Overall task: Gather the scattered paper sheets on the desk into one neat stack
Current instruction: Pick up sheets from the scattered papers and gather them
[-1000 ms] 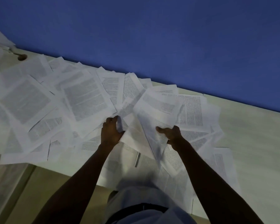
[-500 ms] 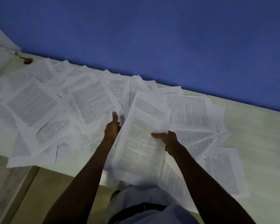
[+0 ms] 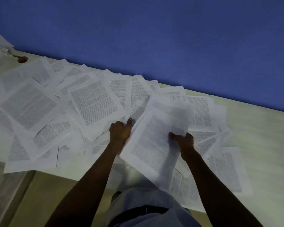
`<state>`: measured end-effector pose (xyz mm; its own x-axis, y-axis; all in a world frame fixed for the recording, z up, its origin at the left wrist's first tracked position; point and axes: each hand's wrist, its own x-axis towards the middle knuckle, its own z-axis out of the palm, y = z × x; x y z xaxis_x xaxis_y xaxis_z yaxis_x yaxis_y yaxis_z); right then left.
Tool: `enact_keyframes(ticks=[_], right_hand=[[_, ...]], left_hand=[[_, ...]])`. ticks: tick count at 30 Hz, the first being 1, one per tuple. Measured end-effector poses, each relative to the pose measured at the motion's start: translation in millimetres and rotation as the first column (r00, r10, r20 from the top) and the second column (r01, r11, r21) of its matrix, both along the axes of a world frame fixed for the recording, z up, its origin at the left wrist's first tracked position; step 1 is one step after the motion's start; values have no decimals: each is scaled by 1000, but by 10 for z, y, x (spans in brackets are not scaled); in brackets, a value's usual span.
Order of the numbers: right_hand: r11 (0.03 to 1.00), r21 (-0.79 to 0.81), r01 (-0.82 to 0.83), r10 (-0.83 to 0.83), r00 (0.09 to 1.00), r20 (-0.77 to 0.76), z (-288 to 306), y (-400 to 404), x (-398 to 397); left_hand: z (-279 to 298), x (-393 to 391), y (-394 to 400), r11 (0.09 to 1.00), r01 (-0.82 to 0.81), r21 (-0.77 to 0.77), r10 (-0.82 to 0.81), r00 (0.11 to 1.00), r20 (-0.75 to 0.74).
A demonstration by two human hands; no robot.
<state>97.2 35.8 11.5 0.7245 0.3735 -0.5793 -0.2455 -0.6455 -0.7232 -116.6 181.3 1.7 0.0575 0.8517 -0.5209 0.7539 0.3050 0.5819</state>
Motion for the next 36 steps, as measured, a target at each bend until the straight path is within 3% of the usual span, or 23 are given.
enact_keyframes(ticks=[2, 4, 8, 12, 14, 19, 22, 28, 30, 32, 34, 36], right_hand=[[960, -214, -182, 201, 977, 67, -46, 67, -121], [912, -330, -245, 275, 960, 49, -63, 184, -275], [993, -19, -116, 114, 989, -91, -18, 330, -530], [993, 88, 82, -55, 959, -278, -96, 101, -438], [986, 156, 55, -5, 952, -305, -94, -48, -375], [966, 248, 74, 16, 939, -345, 61, -396, 4], [920, 389, 43, 169, 853, -494, 142, -636, 268], [877, 481, 26, 233, 851, -471, 288, -920, 556], [908, 408, 92, 109, 890, -443, 246, -1046, 675], [982, 140, 127, -95, 973, -212, 123, -1212, 842], [995, -58, 79, -79, 997, 11, -23, -1427, 991], [997, -64, 35, -35, 999, 5, -133, -1597, 1115]], left_hand=[[-59, 72, -3, 997, 75, 18, -72, 990, -124], [-37, 165, -42, 991, 129, 18, -125, 980, -153], [52, 236, -116, 971, 237, 31, -231, 964, -128], [-45, 142, -47, 964, 244, -110, -243, 970, 23], [-89, 109, -23, 960, 236, -151, -223, 970, 98], [16, 169, 35, 983, 167, -74, -149, 966, 210], [166, 371, 106, 941, 284, -185, -228, 935, 272], [504, 717, -57, 804, 483, -346, -293, 829, 477], [527, 901, -189, 820, 456, -345, -320, 866, 384], [403, 996, -282, 872, 398, -283, -354, 915, 195], [250, 965, -397, 913, 389, -118, -391, 920, 9], [134, 930, -512, 909, 417, 10, -414, 906, -90]])
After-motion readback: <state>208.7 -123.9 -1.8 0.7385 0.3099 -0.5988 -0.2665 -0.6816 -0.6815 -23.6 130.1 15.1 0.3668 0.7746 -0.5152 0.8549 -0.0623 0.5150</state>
